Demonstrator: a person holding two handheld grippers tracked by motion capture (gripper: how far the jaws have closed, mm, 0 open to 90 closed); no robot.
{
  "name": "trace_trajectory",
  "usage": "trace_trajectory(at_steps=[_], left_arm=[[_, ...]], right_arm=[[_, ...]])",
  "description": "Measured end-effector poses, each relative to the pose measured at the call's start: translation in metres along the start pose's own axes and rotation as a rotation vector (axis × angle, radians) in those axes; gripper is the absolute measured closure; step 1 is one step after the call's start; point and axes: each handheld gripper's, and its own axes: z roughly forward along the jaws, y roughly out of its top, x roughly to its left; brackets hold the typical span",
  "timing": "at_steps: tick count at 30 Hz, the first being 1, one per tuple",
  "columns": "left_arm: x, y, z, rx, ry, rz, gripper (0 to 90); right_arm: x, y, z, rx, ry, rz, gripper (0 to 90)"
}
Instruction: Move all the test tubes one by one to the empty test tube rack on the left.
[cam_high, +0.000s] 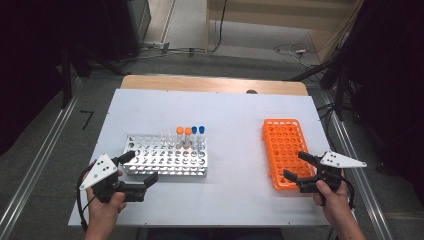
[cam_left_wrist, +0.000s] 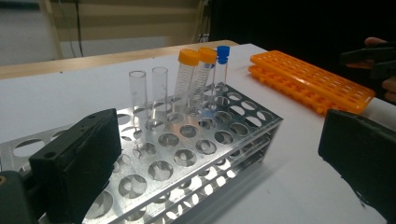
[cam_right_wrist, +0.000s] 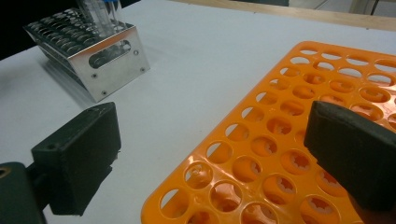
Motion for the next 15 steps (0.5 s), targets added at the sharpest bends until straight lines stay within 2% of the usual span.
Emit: trace_trajectory(at_steps=[2,6,10,15], left_arm=[[0.003,-0.001,-0.004,-0.014,0.003,0.007,0.0],[0.007,-0.002,-0.008,-0.051,-0.011,-0.002,0.0],[0.009,-0.004,-0.006,-0.04,-0.007,-0.003,0.0],[0.011,-0.006,-0.004,-0.026,-0.004,-0.012,0.0]], right_arm=[[-0.002,-0.001,-0.001,-0.002,-0.003,0.002,2.3],[-0.007,-0.002,-0.005,-0.007,-0.021,0.003,2.3],[-0.012,-0.004,-0.006,-0.009,-0.036,0.008,2.3],[-0.011,-0.004,-0.004,-0.001,-0.04,-0.003,2.3]])
